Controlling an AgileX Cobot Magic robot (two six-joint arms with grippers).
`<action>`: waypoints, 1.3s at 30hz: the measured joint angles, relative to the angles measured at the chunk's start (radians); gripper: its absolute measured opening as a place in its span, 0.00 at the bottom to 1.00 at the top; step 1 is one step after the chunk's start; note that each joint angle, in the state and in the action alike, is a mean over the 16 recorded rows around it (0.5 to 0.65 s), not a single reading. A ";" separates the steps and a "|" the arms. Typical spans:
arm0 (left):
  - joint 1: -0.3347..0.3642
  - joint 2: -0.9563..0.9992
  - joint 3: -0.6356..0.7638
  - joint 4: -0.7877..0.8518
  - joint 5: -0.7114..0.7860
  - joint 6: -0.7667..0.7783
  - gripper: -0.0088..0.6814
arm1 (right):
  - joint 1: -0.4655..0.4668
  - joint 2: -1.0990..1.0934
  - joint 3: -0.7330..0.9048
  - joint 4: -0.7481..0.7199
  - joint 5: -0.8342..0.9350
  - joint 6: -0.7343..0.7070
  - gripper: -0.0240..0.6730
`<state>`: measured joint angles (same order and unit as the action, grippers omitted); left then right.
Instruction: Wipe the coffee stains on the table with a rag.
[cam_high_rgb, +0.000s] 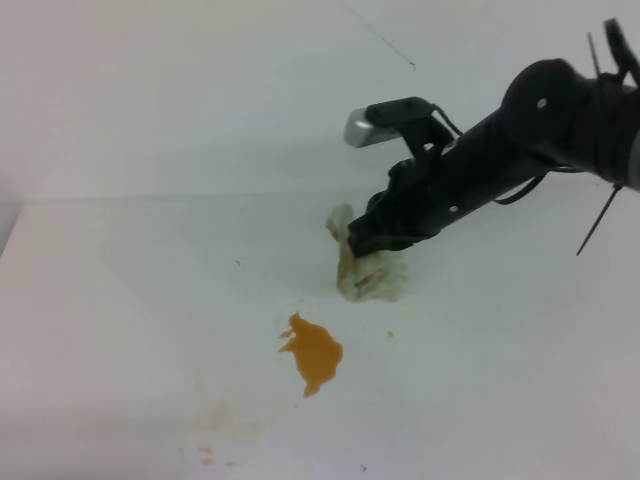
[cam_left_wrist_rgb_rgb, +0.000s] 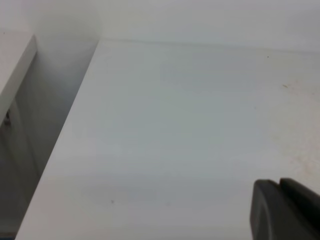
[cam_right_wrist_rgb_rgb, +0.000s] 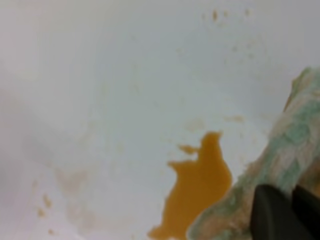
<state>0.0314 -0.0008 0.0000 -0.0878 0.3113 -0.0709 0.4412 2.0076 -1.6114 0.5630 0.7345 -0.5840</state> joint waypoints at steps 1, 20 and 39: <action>0.000 0.000 0.000 0.000 0.000 0.000 0.01 | 0.015 0.008 -0.002 0.003 -0.015 -0.007 0.06; 0.000 -0.003 0.000 0.000 0.000 0.000 0.01 | 0.145 0.288 -0.187 -0.043 -0.027 -0.030 0.06; 0.000 0.000 0.000 0.000 0.000 0.000 0.01 | 0.198 0.351 -0.265 -0.141 0.249 0.035 0.05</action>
<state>0.0314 -0.0008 0.0000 -0.0878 0.3113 -0.0709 0.6391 2.3586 -1.8766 0.4218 0.9835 -0.5491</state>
